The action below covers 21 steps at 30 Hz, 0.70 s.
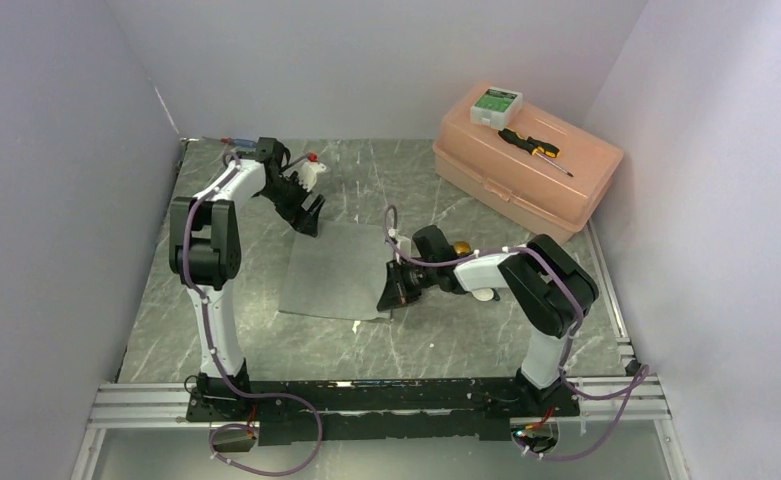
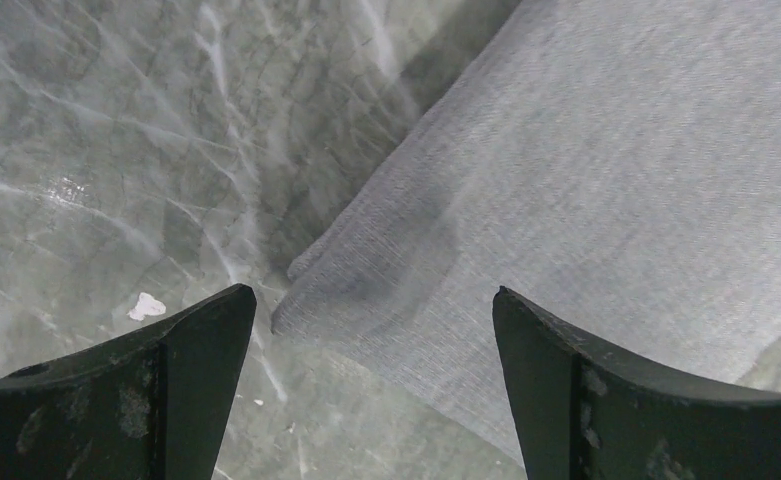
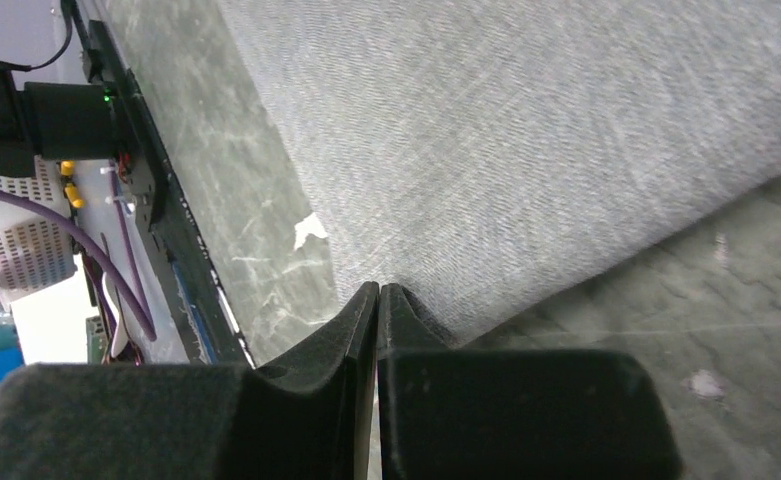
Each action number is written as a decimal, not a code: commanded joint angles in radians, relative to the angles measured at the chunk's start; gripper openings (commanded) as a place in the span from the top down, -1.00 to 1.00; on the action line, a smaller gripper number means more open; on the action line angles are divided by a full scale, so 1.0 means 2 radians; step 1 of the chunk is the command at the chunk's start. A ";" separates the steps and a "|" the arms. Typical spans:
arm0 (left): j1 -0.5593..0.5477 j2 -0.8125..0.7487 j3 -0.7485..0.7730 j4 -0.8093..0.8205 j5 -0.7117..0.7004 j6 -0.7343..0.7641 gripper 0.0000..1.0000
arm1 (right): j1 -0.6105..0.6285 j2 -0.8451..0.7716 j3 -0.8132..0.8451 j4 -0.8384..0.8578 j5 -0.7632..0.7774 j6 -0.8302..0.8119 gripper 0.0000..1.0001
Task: Fold the napkin into a case and place the utensils inside
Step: Smooth out the lower triangle-folded napkin at the center of the board.
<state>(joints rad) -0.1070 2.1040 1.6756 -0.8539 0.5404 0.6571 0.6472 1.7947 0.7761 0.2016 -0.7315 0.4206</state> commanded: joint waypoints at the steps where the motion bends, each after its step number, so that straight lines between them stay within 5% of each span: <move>1: -0.005 0.018 0.011 0.027 -0.021 -0.004 -0.89 | -0.017 0.011 -0.008 0.030 -0.019 -0.007 0.85; 8: -0.012 0.029 0.001 0.046 -0.049 0.001 -0.89 | -0.020 0.016 -0.005 0.004 -0.022 -0.030 0.81; 15: -0.012 0.011 -0.008 0.043 -0.054 0.000 -0.89 | -0.019 -0.050 -0.013 -0.046 0.004 -0.053 0.13; 21: -0.010 -0.008 0.040 0.014 -0.064 -0.012 -0.89 | -0.017 -0.129 0.033 -0.124 0.056 -0.083 -0.12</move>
<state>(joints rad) -0.1284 2.1582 1.6787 -0.7868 0.4328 0.6567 0.6136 1.6402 0.7712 0.0597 -0.7071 0.3256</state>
